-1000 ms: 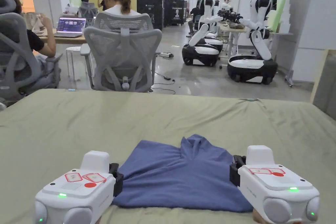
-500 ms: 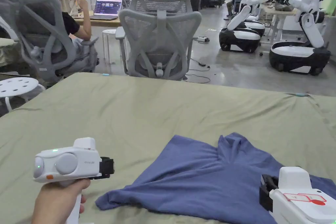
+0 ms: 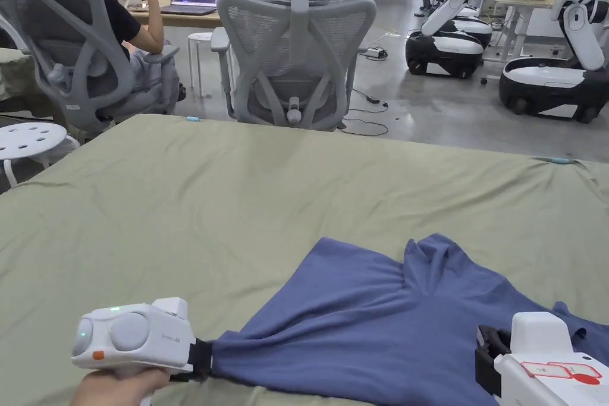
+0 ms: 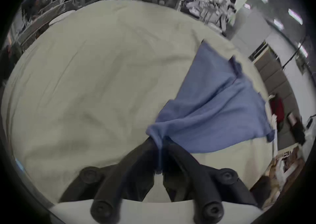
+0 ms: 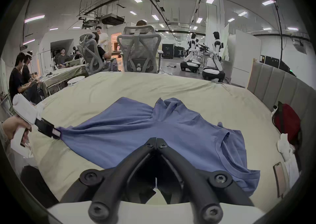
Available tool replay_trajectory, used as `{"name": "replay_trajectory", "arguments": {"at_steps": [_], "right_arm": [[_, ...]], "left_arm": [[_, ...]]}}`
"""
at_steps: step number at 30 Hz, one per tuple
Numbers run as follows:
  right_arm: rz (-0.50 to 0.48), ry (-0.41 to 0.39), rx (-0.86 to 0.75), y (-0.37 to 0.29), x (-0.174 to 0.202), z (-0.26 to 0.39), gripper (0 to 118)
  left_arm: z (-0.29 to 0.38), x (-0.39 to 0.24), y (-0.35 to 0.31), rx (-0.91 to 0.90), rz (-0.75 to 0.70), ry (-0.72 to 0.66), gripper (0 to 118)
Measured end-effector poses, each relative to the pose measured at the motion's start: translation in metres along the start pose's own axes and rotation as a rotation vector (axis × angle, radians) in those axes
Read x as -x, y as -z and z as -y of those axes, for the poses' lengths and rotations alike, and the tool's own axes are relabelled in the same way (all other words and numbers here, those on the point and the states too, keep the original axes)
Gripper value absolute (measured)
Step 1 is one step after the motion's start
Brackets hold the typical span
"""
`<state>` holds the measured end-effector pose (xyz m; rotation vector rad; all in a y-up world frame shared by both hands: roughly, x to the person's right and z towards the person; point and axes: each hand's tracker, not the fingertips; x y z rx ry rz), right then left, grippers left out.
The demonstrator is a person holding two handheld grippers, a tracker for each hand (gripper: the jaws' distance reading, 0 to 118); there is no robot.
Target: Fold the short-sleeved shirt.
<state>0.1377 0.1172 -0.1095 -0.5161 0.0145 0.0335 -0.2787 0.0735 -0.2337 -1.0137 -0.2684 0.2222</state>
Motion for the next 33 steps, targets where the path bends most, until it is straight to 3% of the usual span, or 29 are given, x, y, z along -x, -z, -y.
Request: {"name": "replay_trajectory", "arguments": {"at_steps": [2,7,10,12,15,18,19,20,21,22,24,27,28,29,30,31,33], "right_arm": [[-0.002,-0.006,0.001,0.002,-0.003,-0.005,0],[0.02,-0.025,0.037,0.031,-0.033,-0.028,0],[0.073,0.078,0.095,0.068,-0.079,-0.048,0],[0.139,0.087,0.133,0.097,-0.107,-0.062,0],[0.121,0.045,0.21,0.146,-0.137,-0.079,0],[0.03,0.023,0.259,0.201,-0.159,-0.084,0],[-0.004,0.017,0.245,0.217,-0.165,-0.084,12],[-0.012,0.003,0.249,0.233,-0.169,-0.083,46],[0.023,0.003,0.278,0.244,-0.169,-0.08,103],[0.051,-0.009,0.328,0.255,-0.169,-0.076,118],[0.016,-0.005,0.301,0.267,-0.172,-0.068,95],[0.021,-0.063,0.406,0.286,-0.17,-0.046,95],[0.027,-0.083,0.454,0.289,-0.17,-0.039,86],[0.003,-0.059,0.488,0.29,-0.17,-0.034,73],[-0.064,0.03,0.431,0.282,-0.174,-0.036,43],[-0.024,0.06,0.395,0.272,-0.176,-0.043,1],[-0.061,0.079,0.348,0.259,-0.172,-0.051,1]], "left_arm": [[0.001,-0.019,-0.017,-0.057,-0.066,0.112,4],[0.005,-0.032,-0.041,-0.204,-0.069,0.173,4],[0.014,-0.032,-0.038,-0.216,-0.074,0.173,4],[0.017,-0.023,-0.032,-0.221,-0.067,0.154,4],[0.021,-0.017,-0.025,-0.209,-0.056,0.136,4],[0.023,-0.008,-0.013,-0.174,-0.05,0.119,4],[0.022,-0.011,-0.012,-0.166,-0.051,0.107,4],[0.022,-0.008,-0.009,-0.16,-0.051,0.099,4],[0.021,-0.007,-0.006,-0.156,-0.054,0.094,4],[0.02,-0.008,-0.004,-0.152,-0.059,0.091,4],[0.018,-0.009,-0.001,-0.141,-0.06,0.087,4],[0.013,-0.009,0.005,-0.129,-0.067,0.094,4],[0.011,-0.009,0.006,-0.128,-0.07,0.096,4],[0.01,-0.009,0.008,-0.126,-0.07,0.095,4],[0.008,-0.01,0.009,-0.125,-0.069,0.094,4],[0.007,-0.011,0.01,-0.126,-0.071,0.094,4],[0.003,-0.014,0.012,-0.125,-0.069,0.098,4]]}}
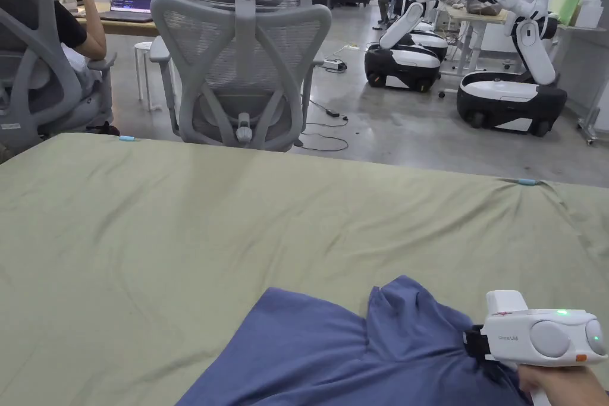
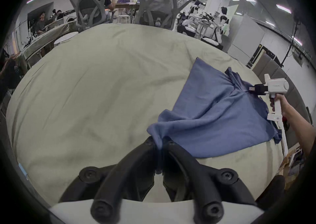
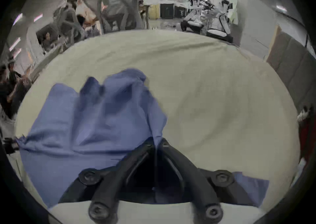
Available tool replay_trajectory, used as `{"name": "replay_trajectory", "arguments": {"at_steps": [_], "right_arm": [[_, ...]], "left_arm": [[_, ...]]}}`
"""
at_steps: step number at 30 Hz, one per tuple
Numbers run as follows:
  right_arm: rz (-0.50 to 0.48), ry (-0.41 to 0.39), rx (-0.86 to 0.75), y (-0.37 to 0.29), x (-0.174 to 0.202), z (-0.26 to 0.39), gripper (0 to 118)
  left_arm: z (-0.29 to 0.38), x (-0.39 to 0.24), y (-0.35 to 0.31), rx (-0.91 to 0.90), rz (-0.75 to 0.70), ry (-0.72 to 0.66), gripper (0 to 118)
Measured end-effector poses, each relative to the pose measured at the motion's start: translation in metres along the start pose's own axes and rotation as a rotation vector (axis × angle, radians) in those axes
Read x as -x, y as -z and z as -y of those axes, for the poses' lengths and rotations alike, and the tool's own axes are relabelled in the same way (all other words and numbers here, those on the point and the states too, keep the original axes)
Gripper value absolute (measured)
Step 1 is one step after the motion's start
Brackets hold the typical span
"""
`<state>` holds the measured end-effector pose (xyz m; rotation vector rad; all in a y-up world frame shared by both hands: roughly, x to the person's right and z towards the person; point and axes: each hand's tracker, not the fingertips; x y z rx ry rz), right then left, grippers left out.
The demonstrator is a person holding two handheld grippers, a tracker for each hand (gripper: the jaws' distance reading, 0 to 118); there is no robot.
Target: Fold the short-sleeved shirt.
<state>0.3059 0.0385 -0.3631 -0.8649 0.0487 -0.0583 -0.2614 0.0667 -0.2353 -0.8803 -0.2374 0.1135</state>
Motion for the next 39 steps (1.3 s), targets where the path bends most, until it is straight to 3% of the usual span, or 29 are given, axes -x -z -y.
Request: {"name": "replay_trajectory", "arguments": {"at_steps": [3,9,14,23,28,39], "right_arm": [[0.053,-0.087,-0.073,-0.038,0.015,-0.006,1],[0.163,-0.177,-0.264,-0.142,0.058,-0.018,1],[0.257,-0.173,-0.415,-0.227,0.072,-0.046,1],[0.405,-0.153,-0.616,-0.334,0.052,-0.129,1],[0.412,-0.084,-0.736,-0.37,0.042,-0.175,1],[0.419,-0.068,-0.899,-0.396,0.029,-0.258,1]], "left_arm": [[-0.008,-0.009,-0.004,-0.013,0.002,0.019,4],[-0.043,-0.029,-0.019,-0.079,0.024,0.054,4],[-0.1,-0.045,-0.035,-0.167,0.017,0.121,4],[-0.234,-0.102,-0.092,-0.406,-0.016,0.129,4],[-0.313,-0.131,-0.1,-0.499,-0.077,0.148,4],[-0.426,-0.158,-0.131,-0.706,-0.174,0.16,4]]}}
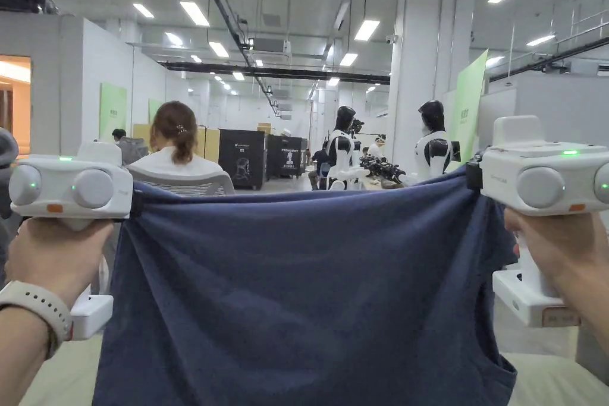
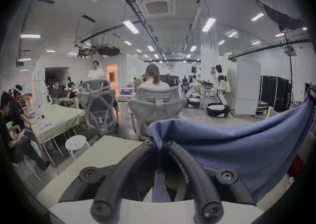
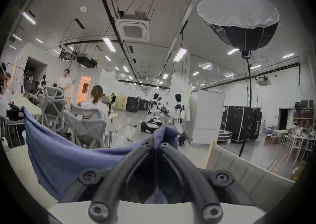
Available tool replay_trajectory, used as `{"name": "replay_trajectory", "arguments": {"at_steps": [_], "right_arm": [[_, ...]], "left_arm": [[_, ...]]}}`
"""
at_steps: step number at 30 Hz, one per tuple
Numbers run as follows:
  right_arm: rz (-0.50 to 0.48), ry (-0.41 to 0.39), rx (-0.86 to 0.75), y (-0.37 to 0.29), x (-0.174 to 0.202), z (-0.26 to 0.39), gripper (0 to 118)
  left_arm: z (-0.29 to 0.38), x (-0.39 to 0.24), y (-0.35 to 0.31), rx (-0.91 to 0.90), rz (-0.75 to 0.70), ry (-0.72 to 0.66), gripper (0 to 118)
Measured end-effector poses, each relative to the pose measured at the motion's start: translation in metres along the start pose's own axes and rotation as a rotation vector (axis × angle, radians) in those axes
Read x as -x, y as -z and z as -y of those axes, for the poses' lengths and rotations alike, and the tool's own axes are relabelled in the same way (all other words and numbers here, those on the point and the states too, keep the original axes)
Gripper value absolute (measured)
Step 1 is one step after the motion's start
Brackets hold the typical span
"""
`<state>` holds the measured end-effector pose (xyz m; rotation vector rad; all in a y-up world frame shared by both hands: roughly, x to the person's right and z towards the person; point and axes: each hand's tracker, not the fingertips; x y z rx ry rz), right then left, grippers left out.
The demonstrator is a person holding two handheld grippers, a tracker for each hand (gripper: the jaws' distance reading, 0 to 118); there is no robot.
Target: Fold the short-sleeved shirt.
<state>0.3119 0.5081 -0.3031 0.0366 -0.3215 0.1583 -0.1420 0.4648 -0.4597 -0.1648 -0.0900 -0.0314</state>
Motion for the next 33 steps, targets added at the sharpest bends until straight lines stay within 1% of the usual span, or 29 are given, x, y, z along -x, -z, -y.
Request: {"name": "replay_trajectory", "arguments": {"at_steps": [3,5,8,10,12,15,20,22,24,25,28,30,31,32,33], "right_arm": [[-0.001,-0.007,-0.005,0.005,0.006,0.005,1],[-0.009,0.0,0.012,0.009,0.011,0.021,1],[-0.009,0.008,0.056,0.009,0.018,0.066,1],[0.015,-0.001,0.074,0.008,0.022,0.102,1],[-0.002,0.004,0.105,0.007,0.018,0.128,2],[-0.006,0.008,0.123,-0.002,0.011,0.148,2],[-0.034,0.035,0.143,-0.052,0.0,0.157,2],[-0.057,0.039,0.169,-0.086,-0.002,0.165,2],[-0.079,0.015,0.192,-0.121,-0.006,0.182,2],[-0.089,-0.001,0.21,-0.142,0.0,0.192,2],[-0.131,-0.052,0.305,-0.192,0.001,0.237,2],[-0.163,-0.056,0.385,-0.222,0.01,0.275,2],[-0.179,-0.07,0.438,-0.236,0.013,0.298,2],[-0.186,-0.064,0.474,-0.248,0.016,0.319,2],[-0.206,-0.074,0.538,-0.261,0.023,0.343,2]], "left_arm": [[-0.001,0.002,0.005,-0.006,-0.002,-0.008,4],[0.016,0.002,0.01,0.013,-0.006,-0.007,4],[0.062,0.003,0.021,0.075,-0.001,-0.021,4],[0.1,0.007,0.027,0.112,0.005,-0.051,4],[0.127,0.009,0.029,0.128,-0.013,-0.042,4],[0.15,0.013,0.016,0.148,0.021,-0.063,4],[0.168,0.02,-0.03,0.169,0.063,-0.071,4],[0.182,0.028,-0.059,0.186,0.094,-0.104,4],[0.202,0.036,-0.091,0.211,0.132,-0.137,4],[0.215,0.038,-0.107,0.245,0.15,-0.123,4],[0.268,0.046,-0.158,0.332,0.164,-0.099,4],[0.312,0.051,-0.182,0.415,0.168,-0.072,4],[0.336,0.055,-0.194,0.467,0.165,-0.066,4],[0.357,0.059,-0.204,0.501,0.161,-0.059,4],[0.381,0.063,-0.211,0.554,0.147,-0.063,4]]}}
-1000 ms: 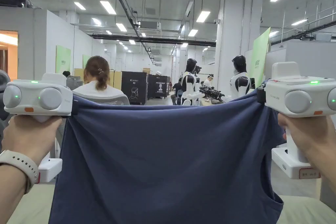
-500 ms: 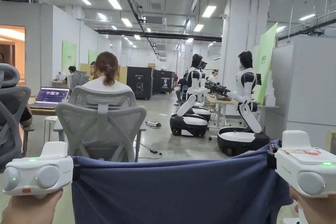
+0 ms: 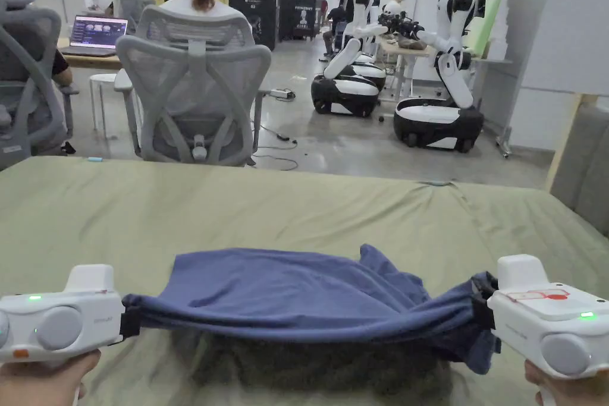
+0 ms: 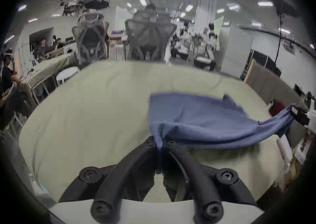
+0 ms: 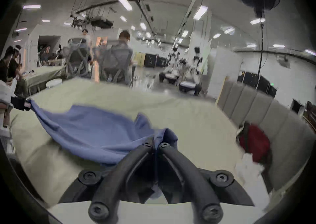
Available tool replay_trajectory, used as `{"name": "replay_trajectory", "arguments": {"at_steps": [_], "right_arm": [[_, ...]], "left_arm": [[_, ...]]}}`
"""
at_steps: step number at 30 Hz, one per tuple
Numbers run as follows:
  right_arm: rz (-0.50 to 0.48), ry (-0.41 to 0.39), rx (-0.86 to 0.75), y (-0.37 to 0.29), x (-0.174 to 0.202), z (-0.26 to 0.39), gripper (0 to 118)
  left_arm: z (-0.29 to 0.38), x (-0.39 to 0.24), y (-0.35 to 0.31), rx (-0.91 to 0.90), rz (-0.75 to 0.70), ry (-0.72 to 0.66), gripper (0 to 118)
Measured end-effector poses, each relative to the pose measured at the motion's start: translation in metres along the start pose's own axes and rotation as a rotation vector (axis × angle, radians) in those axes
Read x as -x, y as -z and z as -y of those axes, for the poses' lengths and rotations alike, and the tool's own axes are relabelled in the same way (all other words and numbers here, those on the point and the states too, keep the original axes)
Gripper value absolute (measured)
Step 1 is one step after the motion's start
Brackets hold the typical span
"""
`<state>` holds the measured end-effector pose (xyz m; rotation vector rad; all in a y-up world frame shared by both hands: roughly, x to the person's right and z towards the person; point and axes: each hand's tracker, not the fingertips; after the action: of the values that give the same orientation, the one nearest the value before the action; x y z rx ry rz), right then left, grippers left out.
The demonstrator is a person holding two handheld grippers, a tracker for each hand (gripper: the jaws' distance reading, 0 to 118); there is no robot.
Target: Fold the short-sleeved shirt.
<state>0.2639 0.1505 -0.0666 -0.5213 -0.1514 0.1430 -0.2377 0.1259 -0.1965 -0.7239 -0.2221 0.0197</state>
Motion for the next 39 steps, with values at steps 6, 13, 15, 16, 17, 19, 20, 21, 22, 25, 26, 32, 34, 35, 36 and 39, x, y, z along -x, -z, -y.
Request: {"name": "replay_trajectory", "arguments": {"at_steps": [6,13,15,16,17,19,20,21,22,25,26,32,34,35,36,39], "right_arm": [[-0.021,-0.015,0.268,0.022,0.031,0.108,2],[-0.117,0.175,0.119,-0.02,0.017,0.057,101],[-0.14,0.199,0.06,-0.036,0.033,0.042,102],[-0.163,0.214,0.043,-0.044,0.042,0.037,102],[-0.173,0.222,0.033,-0.049,0.05,0.036,100],[-0.184,0.221,0.063,-0.053,0.065,0.035,61],[-0.185,0.228,0.086,-0.051,0.069,0.035,23],[-0.172,0.231,0.126,-0.049,0.075,0.036,0],[-0.143,0.217,0.159,-0.046,0.079,0.036,0],[-0.163,0.201,0.21,-0.036,0.075,0.032,0],[-0.16,0.214,0.223,-0.034,0.073,0.031,0],[-0.134,0.214,0.262,-0.023,0.06,0.033,0],[-0.122,0.212,0.276,-0.018,0.052,0.034,0],[-0.117,0.212,0.282,-0.016,0.049,0.034,0],[-0.112,0.213,0.286,-0.018,0.048,0.036,0],[-0.102,0.212,0.299,-0.011,0.04,0.036,0]], "left_arm": [[0.085,0.021,0.017,0.165,-0.001,-0.005,5],[0.034,0.003,-0.046,-0.107,0.008,0.073,100],[0.034,-0.008,-0.057,-0.179,0.047,0.04,103],[0.035,-0.015,-0.062,-0.193,0.069,0.042,103],[0.037,-0.022,-0.065,-0.192,0.073,0.037,102],[0.046,-0.03,-0.06,-0.165,0.084,0.045,71],[0.046,-0.034,-0.058,-0.115,0.088,0.067,29],[0.044,-0.037,-0.054,-0.052,0.08,0.097,0],[0.044,-0.035,-0.046,-0.007,0.074,0.118,0],[0.025,-0.021,-0.04,0.105,0.132,0.078,0],[0.023,-0.017,-0.04,0.113,0.134,0.055,0],[0.008,0.024,-0.016,0.201,0.019,0.079,0],[0.013,0.032,-0.009,0.232,0.044,0.055,9],[0.015,0.034,-0.005,0.239,0.049,0.056,36],[0.018,0.035,0.001,0.257,0.057,0.053,81],[0.031,0.032,0.018,0.284,0.054,0.061,88]]}}
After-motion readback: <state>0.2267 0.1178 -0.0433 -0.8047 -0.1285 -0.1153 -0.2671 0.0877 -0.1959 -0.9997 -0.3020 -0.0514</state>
